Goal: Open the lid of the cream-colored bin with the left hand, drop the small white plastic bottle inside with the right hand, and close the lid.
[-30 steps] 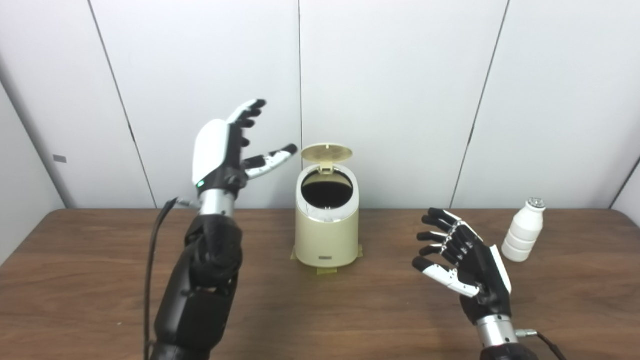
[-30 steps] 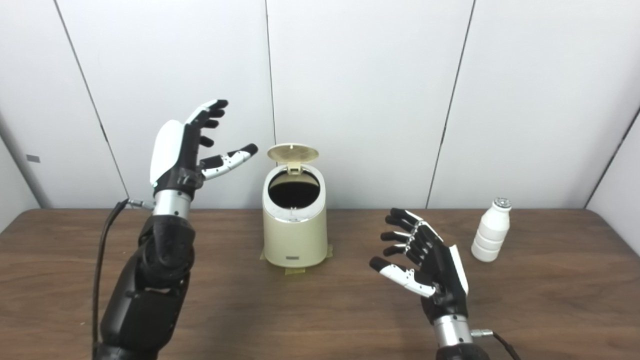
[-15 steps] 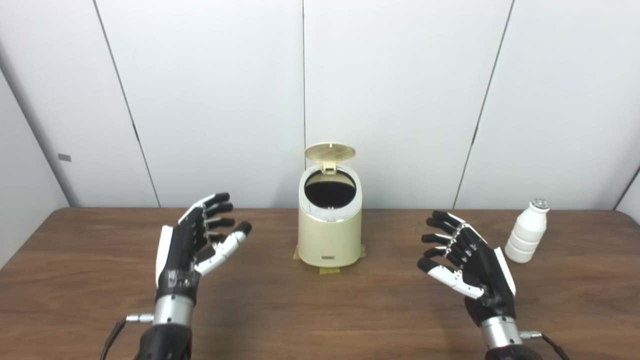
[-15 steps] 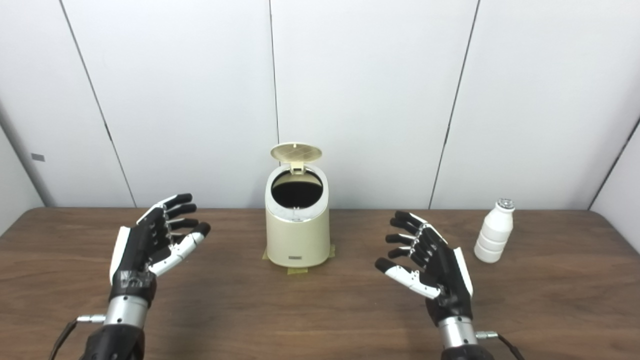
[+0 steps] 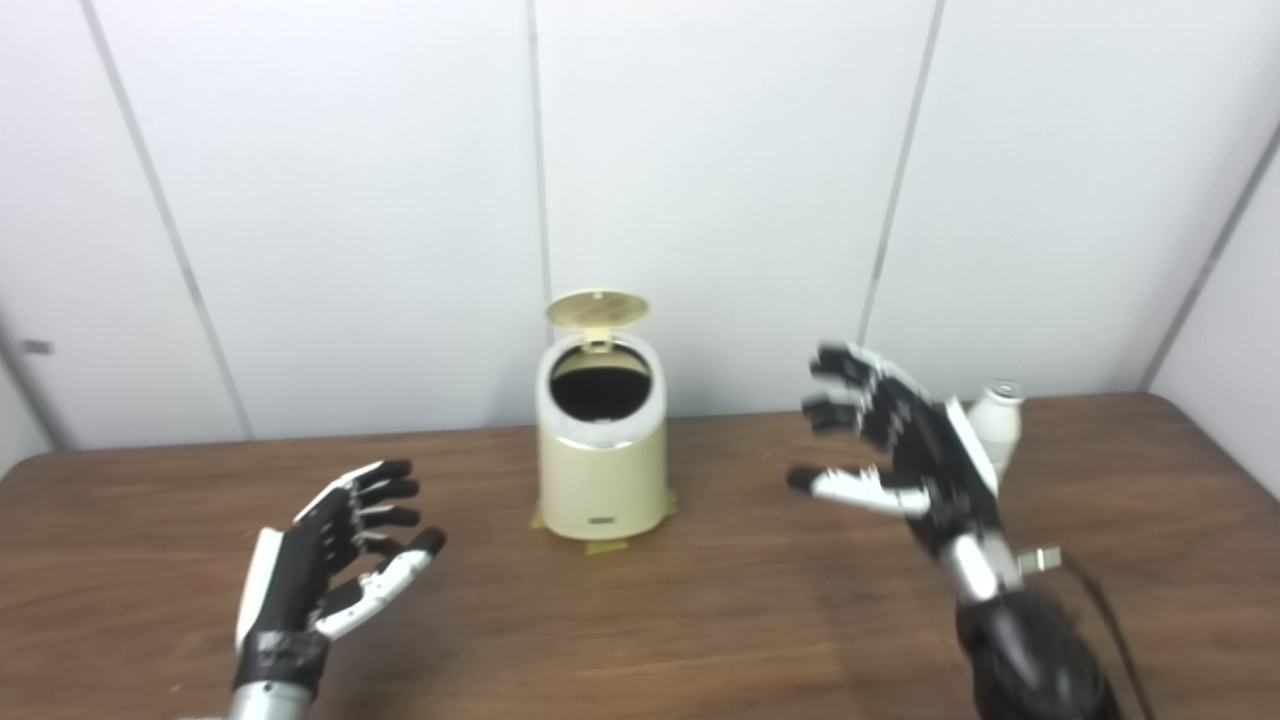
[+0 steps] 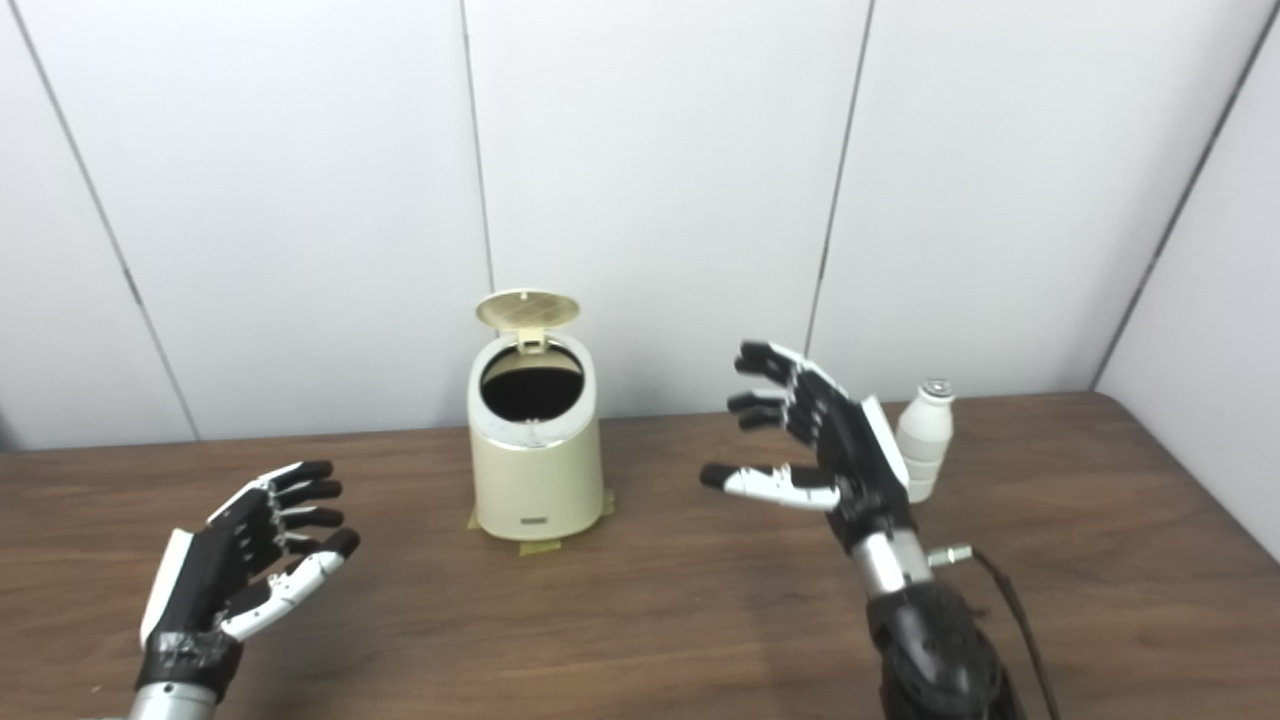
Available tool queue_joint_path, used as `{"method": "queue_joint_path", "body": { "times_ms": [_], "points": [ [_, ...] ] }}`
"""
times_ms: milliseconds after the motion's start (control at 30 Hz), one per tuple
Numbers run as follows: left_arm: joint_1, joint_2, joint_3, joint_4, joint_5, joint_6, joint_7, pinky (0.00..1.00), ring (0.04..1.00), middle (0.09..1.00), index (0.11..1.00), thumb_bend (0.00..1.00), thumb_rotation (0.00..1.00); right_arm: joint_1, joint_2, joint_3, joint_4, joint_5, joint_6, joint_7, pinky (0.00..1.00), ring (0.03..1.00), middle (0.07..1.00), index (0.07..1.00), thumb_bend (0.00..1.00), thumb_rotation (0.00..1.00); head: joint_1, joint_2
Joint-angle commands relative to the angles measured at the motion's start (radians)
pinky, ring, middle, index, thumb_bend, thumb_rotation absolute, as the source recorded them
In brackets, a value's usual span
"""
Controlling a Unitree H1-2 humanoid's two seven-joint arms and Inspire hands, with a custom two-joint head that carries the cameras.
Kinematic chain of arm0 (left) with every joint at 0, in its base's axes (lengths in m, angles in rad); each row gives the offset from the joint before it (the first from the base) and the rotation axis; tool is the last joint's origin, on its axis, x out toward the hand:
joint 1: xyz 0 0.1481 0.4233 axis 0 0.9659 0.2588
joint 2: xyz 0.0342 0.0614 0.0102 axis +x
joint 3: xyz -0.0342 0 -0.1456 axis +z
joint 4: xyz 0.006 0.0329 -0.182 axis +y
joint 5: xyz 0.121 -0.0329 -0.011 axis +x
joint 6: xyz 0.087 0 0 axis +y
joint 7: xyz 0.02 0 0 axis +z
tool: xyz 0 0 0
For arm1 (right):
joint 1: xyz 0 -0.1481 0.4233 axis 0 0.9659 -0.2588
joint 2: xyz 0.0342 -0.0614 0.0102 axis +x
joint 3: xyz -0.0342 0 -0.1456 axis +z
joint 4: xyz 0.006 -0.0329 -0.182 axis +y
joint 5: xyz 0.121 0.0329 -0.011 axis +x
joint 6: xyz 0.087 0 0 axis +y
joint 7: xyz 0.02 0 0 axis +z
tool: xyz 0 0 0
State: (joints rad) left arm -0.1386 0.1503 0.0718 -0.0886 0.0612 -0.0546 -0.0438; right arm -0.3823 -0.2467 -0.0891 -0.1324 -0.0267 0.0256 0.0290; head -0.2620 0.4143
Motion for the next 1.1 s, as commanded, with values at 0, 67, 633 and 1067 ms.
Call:
{"method": "queue_joint_path", "body": {
  "times_ms": [0, 67, 633, 1067],
  "points": [
    [-0.036, 0.025, 0.005, -0.002, -0.013, -0.050, -0.005, 0.52, 0.645, 0.722, 0.757, 0.64, 0.18, -0.070, -0.043, -0.030, -0.034, -0.015, 0.009, -0.008, 0.58, 0.644, 0.772, 0.767, 0.79, 0.07, 0.001, 0.000],
    [-0.040, 0.033, 0.009, 0.008, -0.015, -0.053, -0.009, 0.52, 0.649, 0.727, 0.760, 0.63, 0.16, -0.102, -0.090, -0.061, -0.009, -0.012, -0.007, -0.007, 0.60, 0.652, 0.765, 0.761, 0.80, 0.11, -0.036, -0.015],
    [-0.069, 0.062, 0.019, 0.065, -0.034, -0.072, -0.015, 0.51, 0.646, 0.740, 0.778, 0.57, 0.09, -0.136, -0.320, -0.152, 0.035, -0.095, 0.212, 0.027, 0.84, 0.898, 0.922, 0.911, 0.88, 0.30, -0.120, -0.047],
    [-0.062, 0.063, 0.028, 0.021, -0.061, -0.022, -0.021, 0.53, 0.656, 0.742, 0.777, 0.57, 0.05, -0.068, -0.333, -0.175, 0.227, 0.004, 0.168, 0.079, 0.86, 0.934, 0.990, 0.963, 0.93, 0.31, -0.128, -0.037]
  ]
}}
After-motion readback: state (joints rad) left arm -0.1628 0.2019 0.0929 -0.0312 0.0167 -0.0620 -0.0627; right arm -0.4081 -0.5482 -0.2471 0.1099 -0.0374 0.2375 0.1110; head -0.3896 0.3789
